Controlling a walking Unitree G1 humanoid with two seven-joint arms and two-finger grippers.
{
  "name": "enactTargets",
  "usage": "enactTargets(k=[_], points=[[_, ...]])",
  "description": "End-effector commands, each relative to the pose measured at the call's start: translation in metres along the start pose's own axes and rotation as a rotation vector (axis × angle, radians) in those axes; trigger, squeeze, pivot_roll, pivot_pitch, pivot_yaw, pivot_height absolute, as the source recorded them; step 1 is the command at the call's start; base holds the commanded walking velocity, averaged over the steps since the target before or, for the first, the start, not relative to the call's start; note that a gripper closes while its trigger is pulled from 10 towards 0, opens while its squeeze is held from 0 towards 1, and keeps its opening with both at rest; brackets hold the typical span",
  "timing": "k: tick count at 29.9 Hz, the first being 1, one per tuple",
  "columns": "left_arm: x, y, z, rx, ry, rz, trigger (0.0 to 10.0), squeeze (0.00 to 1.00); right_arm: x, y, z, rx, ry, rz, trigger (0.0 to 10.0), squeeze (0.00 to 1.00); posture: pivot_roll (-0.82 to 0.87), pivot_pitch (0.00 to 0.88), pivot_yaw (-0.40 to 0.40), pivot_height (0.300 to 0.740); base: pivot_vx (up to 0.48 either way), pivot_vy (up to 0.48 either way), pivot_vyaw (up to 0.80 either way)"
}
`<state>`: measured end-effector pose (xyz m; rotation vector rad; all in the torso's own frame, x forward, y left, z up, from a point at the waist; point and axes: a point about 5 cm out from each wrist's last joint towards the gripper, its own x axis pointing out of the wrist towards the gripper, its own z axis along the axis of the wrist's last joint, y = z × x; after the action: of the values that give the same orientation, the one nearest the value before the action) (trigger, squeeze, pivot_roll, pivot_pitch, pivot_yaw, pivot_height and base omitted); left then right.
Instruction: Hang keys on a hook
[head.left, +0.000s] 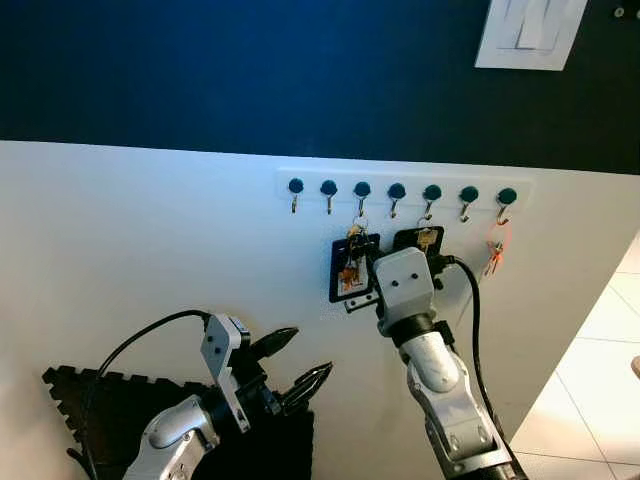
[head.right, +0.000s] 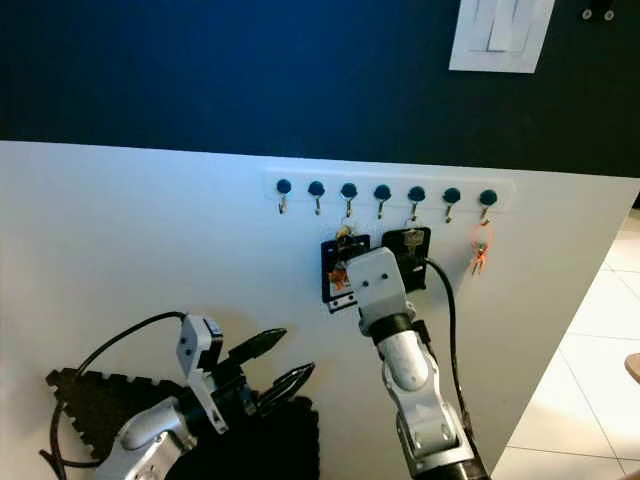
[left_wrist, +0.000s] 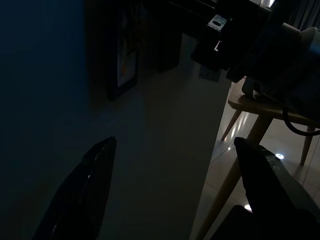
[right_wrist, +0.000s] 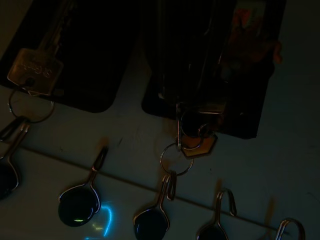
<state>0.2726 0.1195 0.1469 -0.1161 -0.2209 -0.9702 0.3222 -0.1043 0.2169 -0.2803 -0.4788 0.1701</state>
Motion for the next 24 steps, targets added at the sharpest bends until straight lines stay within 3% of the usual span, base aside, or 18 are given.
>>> enactTargets(k=[1, 5, 6, 7, 8, 9, 18, 19, 24], points=[[-0.002, -0.001, -0.003, 0.011, 0.033, -0.017, 10.0, 0.00, -0.005, 0.002, -0.008, 0.001, 0.040, 0.007, 10.0, 0.00, 0.05, 0.039, 0.001, 0.740, 0.000, 0.000, 0.00], [-0.001, 0.000, -0.002, 0.012, 0.032, -0.016, 10.0, 0.00, -0.007, 0.004, -0.010, 0.010, 0.041, 0.017, 10.0, 0.00, 0.05, 0.036, 0.000, 0.740, 0.000, 0.000, 0.00], [-0.001, -0.001, -0.002, 0.013, 0.031, -0.017, 10.0, 0.00, -0.008, 0.005, -0.010, 0.061, 0.036, 0.025, 10.0, 0.00, 0.05, 0.036, 0.000, 0.740, 0.000, 0.000, 0.00], [-0.001, -0.001, -0.002, 0.013, 0.031, -0.017, 10.0, 0.00, -0.008, 0.004, -0.008, 0.092, 0.026, 0.017, 10.0, 0.68, 0.05, 0.036, 0.001, 0.740, 0.000, 0.000, 0.00], [-0.001, -0.001, -0.002, 0.013, 0.031, -0.017, 10.0, 0.00, -0.008, 0.004, -0.008, 0.092, 0.026, 0.017, 10.0, 0.68, 0.05, 0.036, 0.001, 0.740, 0.000, 0.000, 0.00], [-0.001, -0.001, -0.002, 0.013, 0.030, -0.017, 10.0, 0.00, -0.008, 0.003, -0.007, 0.101, 0.021, 0.011, 10.0, 1.00, 0.05, 0.036, 0.001, 0.740, 0.000, 0.000, 0.00], [0.000, -0.001, -0.002, 0.012, 0.024, -0.020, 10.0, 0.00, -0.008, 0.001, -0.009, 0.073, 0.033, -0.006, 10.0, 1.00, 0.05, 0.032, 0.003, 0.740, 0.000, 0.000, 0.00], [0.000, -0.001, -0.002, 0.009, 0.024, -0.021, 10.0, 0.00, -0.012, 0.003, -0.014, 0.069, 0.048, 0.005, 10.0, 0.00, 0.05, 0.030, 0.003, 0.740, 0.000, 0.000, 0.00], [0.000, -0.003, -0.002, 0.004, 0.021, -0.028, 10.0, 0.00, -0.027, 0.008, -0.028, 0.072, 0.093, 0.049, 10.0, 0.00, 0.05, 0.028, 0.002, 0.740, 0.000, 0.000, 0.00]])
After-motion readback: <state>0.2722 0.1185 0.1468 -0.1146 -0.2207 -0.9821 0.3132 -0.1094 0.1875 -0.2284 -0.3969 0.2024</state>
